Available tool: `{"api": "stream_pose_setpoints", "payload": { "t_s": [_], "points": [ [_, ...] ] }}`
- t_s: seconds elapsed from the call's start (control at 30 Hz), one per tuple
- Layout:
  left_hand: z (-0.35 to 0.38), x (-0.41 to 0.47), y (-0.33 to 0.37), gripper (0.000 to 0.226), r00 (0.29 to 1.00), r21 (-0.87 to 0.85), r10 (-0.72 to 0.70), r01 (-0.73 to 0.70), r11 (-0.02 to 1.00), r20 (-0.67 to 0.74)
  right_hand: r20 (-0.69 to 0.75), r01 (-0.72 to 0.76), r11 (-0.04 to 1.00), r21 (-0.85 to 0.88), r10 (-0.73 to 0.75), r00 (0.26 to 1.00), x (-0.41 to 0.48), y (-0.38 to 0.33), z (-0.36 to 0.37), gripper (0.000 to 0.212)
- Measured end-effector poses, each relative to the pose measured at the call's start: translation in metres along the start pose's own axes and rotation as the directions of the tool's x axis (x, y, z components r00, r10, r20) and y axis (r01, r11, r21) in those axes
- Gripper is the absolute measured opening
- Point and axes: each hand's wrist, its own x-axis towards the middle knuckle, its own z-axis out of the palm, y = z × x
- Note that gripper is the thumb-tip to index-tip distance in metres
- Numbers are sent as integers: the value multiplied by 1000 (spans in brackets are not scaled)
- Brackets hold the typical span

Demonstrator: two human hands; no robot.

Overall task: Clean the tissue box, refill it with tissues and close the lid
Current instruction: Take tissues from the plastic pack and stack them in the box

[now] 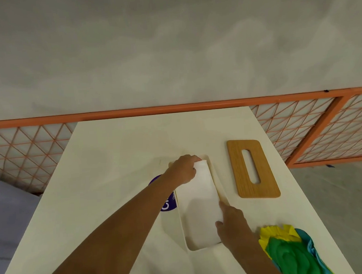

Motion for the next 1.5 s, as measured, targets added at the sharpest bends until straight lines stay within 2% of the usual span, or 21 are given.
{"api": "stream_pose_setpoints", "payload": {
  "t_s": [0.27, 0.4, 0.53, 0.67, 0.93, 1.03, 1.13, 1.33, 1.43, 1.5],
  "points": [
    [13, -3, 0, 45, 984, 252, 95, -56, 966, -149, -18, 18, 993, -119, -20, 1000, -2, -2, 8, 49],
    [12, -16, 2, 48, 984, 302, 136, -95, 949, -117, -77, 46, 981, -188, -61, 995, -11, -5, 2, 42],
    [1, -37, -1, 49, 978, 233, 124, -83, 969, -169, -173, 84, 967, -242, -128, 976, -25, -12, -13, 36],
    [-13, -69, -11, 45, 965, 117, 90, -62, 991, -245, -216, 150, 971, -187, -190, 958, -33, -28, -21, 37],
    [-20, -146, -69, 40, 935, -55, -104, 91, 994, -340, -85, 290, 957, 20, -287, 954, -33, -72, 10, 30],
    [-13, -176, -98, 39, 913, -112, -201, 172, 979, -355, -36, 313, 936, 161, -312, 949, -30, -86, 28, 25],
    [-3, -208, -124, 38, 881, -172, -290, 241, 955, -375, 56, 254, 914, 315, -285, 957, -29, -98, 46, 22],
    [32, -268, -160, 40, 822, -281, -378, 277, 919, -426, 274, 98, 883, 459, -245, 930, -26, -110, 81, 22],
    [45, -290, -171, 51, 815, -290, -387, 281, 915, -431, 345, 6, 846, 533, -224, 911, -26, -114, 98, 22],
    [50, -302, -177, 67, 829, -275, -399, 308, 911, -392, 372, -32, 834, 551, -211, 904, -27, -117, 108, 21]
  ]
}}
